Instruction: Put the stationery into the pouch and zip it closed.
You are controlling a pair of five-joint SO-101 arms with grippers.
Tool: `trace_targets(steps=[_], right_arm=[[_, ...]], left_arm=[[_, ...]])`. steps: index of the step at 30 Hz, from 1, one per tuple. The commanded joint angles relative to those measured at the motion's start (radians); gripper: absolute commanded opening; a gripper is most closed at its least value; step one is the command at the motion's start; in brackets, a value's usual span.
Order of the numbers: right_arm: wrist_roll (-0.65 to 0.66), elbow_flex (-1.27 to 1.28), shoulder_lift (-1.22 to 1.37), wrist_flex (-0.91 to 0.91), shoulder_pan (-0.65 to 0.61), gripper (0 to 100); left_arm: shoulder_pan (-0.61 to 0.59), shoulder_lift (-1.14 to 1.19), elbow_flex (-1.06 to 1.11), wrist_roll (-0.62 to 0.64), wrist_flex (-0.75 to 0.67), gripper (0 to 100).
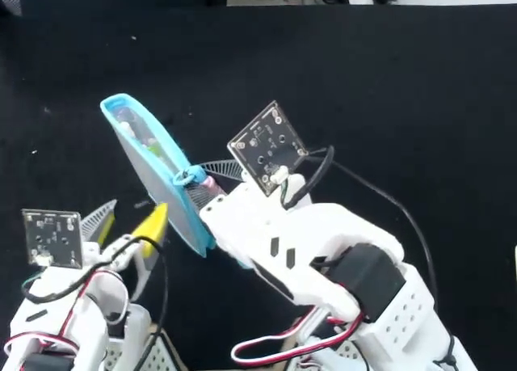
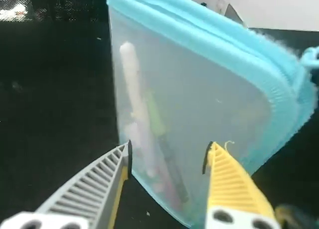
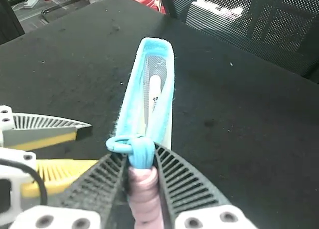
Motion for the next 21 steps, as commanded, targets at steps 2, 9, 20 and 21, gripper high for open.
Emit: trace_targets(steps=[2,9,20,21], right_arm=[[0.008,-0.056,0.004,-0.034,0.011,1.1],[0.009,-0.056,0.004,-0.031,0.009,1.1],[0.009,-0.053,0.004,-0.029,0.009,1.1],[0.009,-0.053,0.004,-0.029,0.009,1.1]], left_arm=[[0.194,0.003,-0.073,0.021,0.091,26],[0.351,0.009,-0.056,0.029,0.080,26],[0.323,0.012,0.107,0.078,-0.152,21],[0.291,0.011,0.122,0.075,-0.146,21]])
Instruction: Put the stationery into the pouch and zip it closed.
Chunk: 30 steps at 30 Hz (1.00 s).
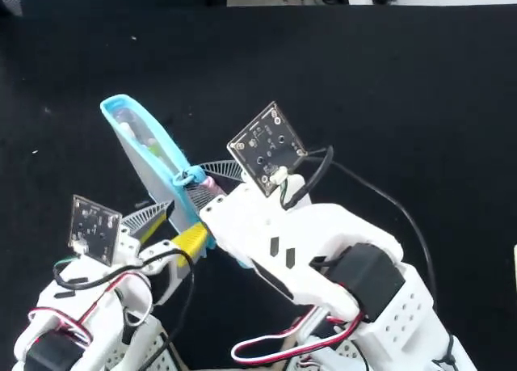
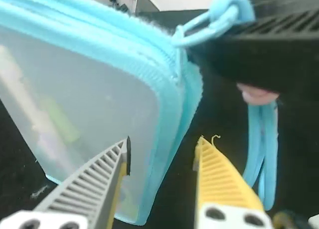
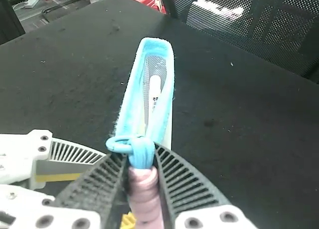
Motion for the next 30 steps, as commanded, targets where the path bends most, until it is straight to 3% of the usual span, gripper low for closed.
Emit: trace_targets(steps=[1,5,10,16,23,30], right_arm=[[0.009,-0.053,0.004,-0.029,0.008,1.1],[0.009,-0.053,0.004,-0.029,0.008,1.1],[0.009,-0.053,0.004,-0.032,0.008,1.1],[0.009,-0.054,0.004,-0.034,0.008,1.1],[0.006,-0.053,0.005,-0.034,0.003,1.1],[0.005,-0.053,0.005,-0.034,0.003,1.1]], left_arm=[[-0.090,0.005,0.039,0.002,-0.005,21],[-0.248,0.003,0.044,-0.003,0.071,21],[-0.384,0.003,0.041,-0.141,0.083,21],[-0.409,0.003,-0.058,-0.203,0.094,21],[-0.188,0.003,-0.122,-0.196,0.153,21],[-0.021,0.003,-0.108,-0.155,0.081,21]])
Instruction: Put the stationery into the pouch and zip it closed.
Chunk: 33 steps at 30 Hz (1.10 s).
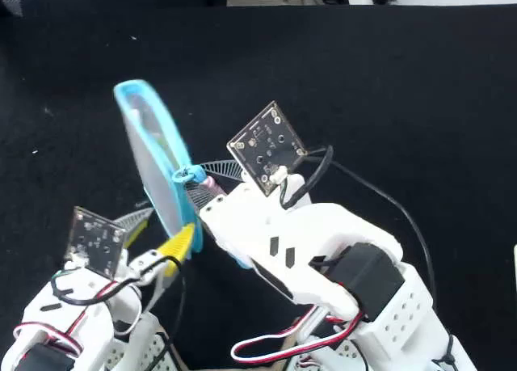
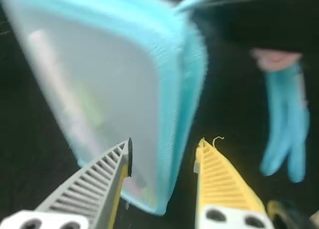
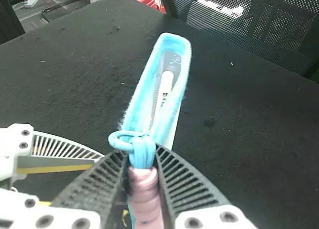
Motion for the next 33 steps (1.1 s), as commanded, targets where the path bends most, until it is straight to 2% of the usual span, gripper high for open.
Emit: trace_targets(steps=[1,5,9,15,20,25,28,33], right_arm=[[0.005,-0.053,0.004,-0.034,0.005,1.1],[0.003,-0.053,0.004,-0.034,0.003,1.1],[0.003,-0.053,0.004,-0.034,0.003,1.1],[0.003,-0.053,0.004,-0.034,-0.006,1.1],[0.003,-0.053,0.005,-0.034,-0.092,1.1],[0.008,-0.042,0.004,-0.034,-0.095,1.1],[0.009,-0.030,0.004,-0.040,-0.095,1.1],[0.009,-0.031,0.004,-0.061,-0.095,1.1]], left_arm=[[0.079,0.005,-0.031,0.049,-0.075,21],[0.076,0.012,-0.016,0.101,-0.160,21],[0.076,0.012,0.062,0.207,-0.219,21],[0.074,0.012,0.120,0.221,-0.236,21],[0.073,0.014,0.147,0.272,-0.301,21],[-0.077,0.012,0.231,0.265,-0.336,21],[-0.162,0.003,0.252,0.199,-0.344,21],[-0.220,0.003,0.231,0.130,-0.296,21]])
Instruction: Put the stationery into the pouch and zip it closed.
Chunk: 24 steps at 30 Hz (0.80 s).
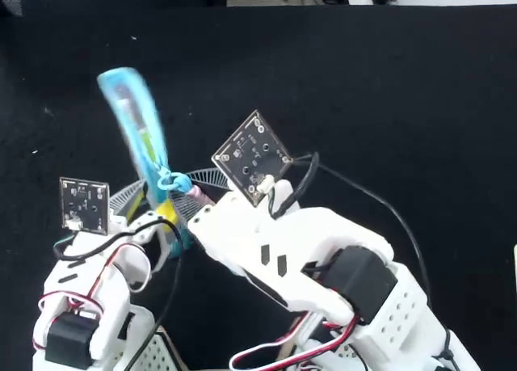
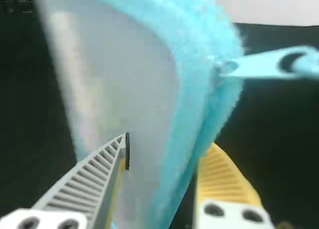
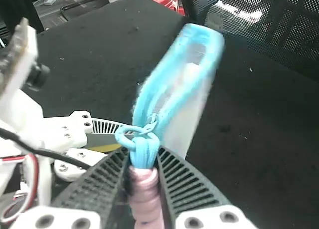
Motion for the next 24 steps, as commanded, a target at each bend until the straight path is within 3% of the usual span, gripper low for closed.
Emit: trace_targets(steps=[1,6,14,20,24], right_arm=[[0.009,-0.033,0.002,-0.037,-0.021,1.1],[0.009,-0.027,0.002,-0.037,-0.021,1.1],[0.009,-0.025,0.002,-0.029,-0.021,1.1],[0.009,-0.025,0.002,-0.035,-0.021,1.1],[0.009,-0.025,-0.001,-0.029,-0.020,1.1]], left_arm=[[-0.056,0.003,-0.031,-0.051,0.055,21],[-0.065,0.003,-0.105,-0.055,0.132,21],[-0.053,0.012,-0.102,-0.048,-0.054,21],[0.015,0.003,-0.064,-0.064,-0.061,21],[0.018,0.003,-0.061,-0.160,-0.057,16]])
